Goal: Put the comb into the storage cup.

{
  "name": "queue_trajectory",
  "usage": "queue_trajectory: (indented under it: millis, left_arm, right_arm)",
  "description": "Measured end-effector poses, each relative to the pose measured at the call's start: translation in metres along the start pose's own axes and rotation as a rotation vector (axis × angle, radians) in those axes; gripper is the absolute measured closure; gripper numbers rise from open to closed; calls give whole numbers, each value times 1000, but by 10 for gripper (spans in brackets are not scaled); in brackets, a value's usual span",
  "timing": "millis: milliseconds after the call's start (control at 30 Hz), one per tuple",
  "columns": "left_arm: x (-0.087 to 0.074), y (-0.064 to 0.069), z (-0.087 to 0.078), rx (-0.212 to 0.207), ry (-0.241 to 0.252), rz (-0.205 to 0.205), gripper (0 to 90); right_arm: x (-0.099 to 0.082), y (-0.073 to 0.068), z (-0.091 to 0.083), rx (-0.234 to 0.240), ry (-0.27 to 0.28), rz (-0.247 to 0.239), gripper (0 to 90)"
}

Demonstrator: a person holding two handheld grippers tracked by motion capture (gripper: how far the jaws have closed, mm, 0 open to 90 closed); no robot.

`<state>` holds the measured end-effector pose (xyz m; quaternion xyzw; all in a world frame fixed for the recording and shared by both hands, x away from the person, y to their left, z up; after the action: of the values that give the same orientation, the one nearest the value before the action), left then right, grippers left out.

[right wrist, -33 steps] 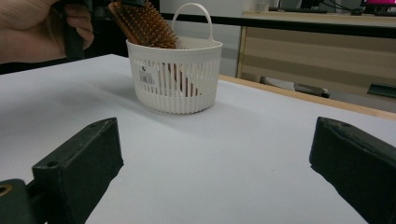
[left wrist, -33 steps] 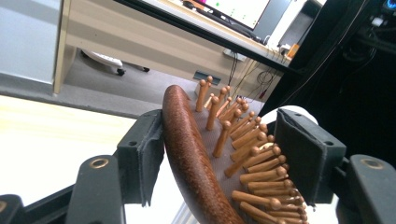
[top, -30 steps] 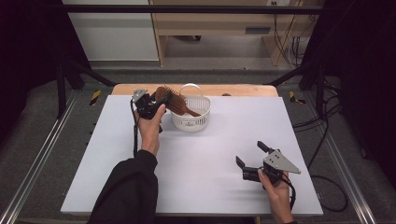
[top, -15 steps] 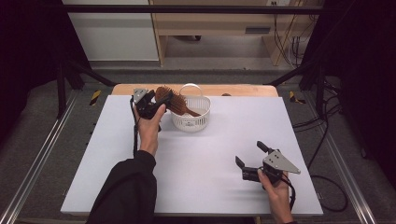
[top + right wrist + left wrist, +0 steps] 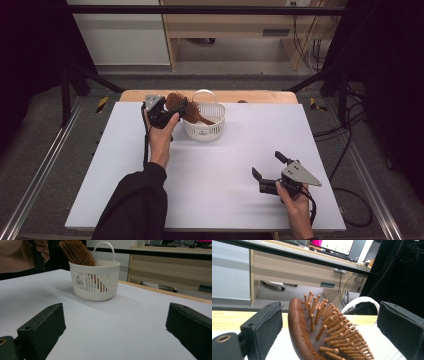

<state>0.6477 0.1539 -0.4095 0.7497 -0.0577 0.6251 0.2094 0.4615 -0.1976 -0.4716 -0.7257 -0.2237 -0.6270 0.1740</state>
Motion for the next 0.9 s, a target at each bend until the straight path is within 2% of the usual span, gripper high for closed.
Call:
queue_trajectory:
  millis: [200, 400, 733, 833, 900]
  left_arm:
    - [4, 1, -6, -1, 10, 32, 53]
    - [7, -1, -13, 0, 18, 39, 48]
    - [6, 0, -23, -2, 15, 80, 42]
    - [7, 0, -25, 15, 15, 91, 8]
    - [7, 1, -26, 11, 12, 98, 8]
  right_arm:
    - [0, 0, 0, 0, 1, 0, 25]
    - [0, -1, 0, 2, 1, 2, 25]
    - [0, -1, 0, 3, 2, 3, 24]
    - [0, -1, 0, 5, 2, 3, 24]
    - [0, -1, 0, 5, 2, 4, 24]
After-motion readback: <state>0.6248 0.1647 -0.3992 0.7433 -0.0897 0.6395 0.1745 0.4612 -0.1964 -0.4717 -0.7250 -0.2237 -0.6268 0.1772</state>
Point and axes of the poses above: each handheld gripper's, and its own axes: z roughly forward along the jaws, x roughly out of its top, y roughly to its right, the point moved 4 cm from there along z, roughly forward along the jaws
